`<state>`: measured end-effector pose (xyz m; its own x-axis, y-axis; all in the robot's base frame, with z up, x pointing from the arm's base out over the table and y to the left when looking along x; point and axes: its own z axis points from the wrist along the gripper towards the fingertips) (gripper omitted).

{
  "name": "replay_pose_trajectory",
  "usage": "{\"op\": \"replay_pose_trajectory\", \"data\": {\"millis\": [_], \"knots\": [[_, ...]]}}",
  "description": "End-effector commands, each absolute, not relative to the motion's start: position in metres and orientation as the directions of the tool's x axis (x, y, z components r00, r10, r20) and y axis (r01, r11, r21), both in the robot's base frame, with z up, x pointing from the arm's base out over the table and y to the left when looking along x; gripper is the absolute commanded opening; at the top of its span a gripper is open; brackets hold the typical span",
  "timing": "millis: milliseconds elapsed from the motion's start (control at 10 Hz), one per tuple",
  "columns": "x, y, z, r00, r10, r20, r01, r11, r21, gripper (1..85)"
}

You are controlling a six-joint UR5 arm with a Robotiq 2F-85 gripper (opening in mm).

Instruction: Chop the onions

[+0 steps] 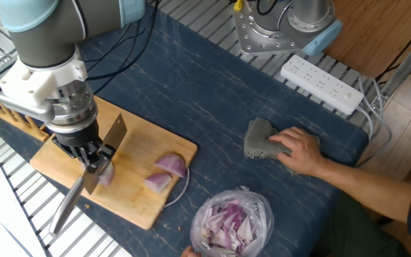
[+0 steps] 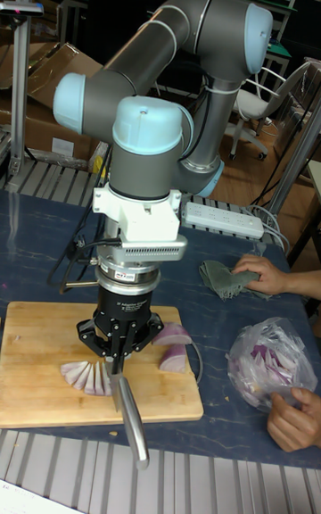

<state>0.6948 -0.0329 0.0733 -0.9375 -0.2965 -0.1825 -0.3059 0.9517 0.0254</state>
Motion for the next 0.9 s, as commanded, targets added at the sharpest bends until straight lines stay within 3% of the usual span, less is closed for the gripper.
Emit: {"op": "replay_pose_trajectory", "data": {"millis": [0, 400, 800], "knots": [[0.698, -0.035, 0.069, -0.934, -0.297, -0.198, -0.308, 0.951, 0.027, 1.7], [0.702, -0.04, 0.066, -0.93, -0.305, -0.207, -0.317, 0.948, 0.029, 1.7], [0.686, -0.04, 0.119, -0.947, -0.288, -0.139, -0.299, 0.952, 0.06, 1.7]]}}
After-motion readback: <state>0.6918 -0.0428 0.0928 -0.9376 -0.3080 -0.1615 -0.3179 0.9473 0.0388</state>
